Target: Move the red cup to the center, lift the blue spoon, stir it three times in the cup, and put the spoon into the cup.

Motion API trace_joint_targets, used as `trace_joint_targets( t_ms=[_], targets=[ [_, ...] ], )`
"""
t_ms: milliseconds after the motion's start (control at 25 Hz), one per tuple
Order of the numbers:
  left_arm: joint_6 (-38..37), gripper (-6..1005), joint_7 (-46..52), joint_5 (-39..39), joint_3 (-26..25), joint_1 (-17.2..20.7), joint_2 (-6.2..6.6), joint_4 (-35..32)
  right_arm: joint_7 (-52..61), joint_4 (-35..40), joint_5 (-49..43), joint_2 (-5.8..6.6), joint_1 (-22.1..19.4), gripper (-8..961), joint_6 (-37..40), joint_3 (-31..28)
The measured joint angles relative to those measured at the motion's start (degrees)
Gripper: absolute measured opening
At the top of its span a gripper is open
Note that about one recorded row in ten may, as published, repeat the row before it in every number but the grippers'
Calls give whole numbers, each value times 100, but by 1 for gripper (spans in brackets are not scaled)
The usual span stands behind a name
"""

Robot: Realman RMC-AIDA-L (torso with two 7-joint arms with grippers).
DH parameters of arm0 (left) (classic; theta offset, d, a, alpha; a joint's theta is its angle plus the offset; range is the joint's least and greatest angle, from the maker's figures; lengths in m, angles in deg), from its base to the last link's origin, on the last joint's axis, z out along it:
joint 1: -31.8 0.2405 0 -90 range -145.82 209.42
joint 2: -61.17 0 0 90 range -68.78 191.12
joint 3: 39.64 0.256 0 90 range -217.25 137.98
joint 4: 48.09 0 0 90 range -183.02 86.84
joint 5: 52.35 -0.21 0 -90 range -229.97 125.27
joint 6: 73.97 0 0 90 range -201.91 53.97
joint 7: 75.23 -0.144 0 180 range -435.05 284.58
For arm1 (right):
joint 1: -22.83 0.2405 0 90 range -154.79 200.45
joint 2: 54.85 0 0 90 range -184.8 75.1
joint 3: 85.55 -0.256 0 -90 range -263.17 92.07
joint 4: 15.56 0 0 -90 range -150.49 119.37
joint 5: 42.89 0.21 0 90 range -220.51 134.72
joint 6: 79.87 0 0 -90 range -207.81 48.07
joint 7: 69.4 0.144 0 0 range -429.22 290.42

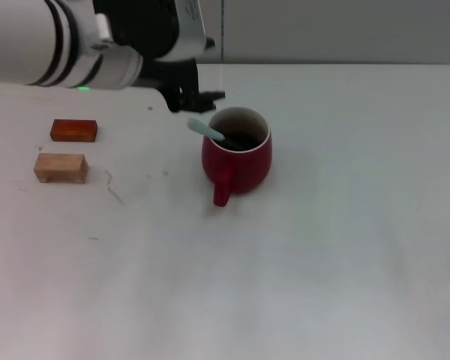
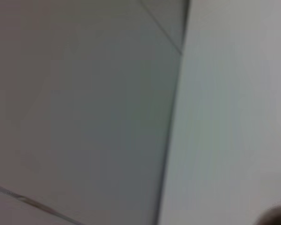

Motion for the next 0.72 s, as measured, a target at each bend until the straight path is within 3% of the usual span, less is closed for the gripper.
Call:
trace_joint_targets(
  t_ms=[120, 200, 320, 480, 720],
  targets=[
    [-1360, 573, 108, 149, 95, 526, 1, 279, 0, 0, 0, -10, -44, 668, 119, 0],
    [-2494, 664, 123, 449, 197, 917, 11, 405, -1, 0, 0, -16, -75, 668, 194, -1],
    [-4158, 801, 74, 1319, 359, 1409, 38, 504, -10, 0, 2, -17, -121, 668, 305, -46],
    [-5687, 833, 94, 2497, 535, 1811, 49, 545, -33, 0, 6, -15, -194, 668, 490, -164],
    [-6683, 849, 187, 2991, 740, 2059, 50, 408, -37, 0, 9, -20, -250, 668, 611, -216]
  ],
)
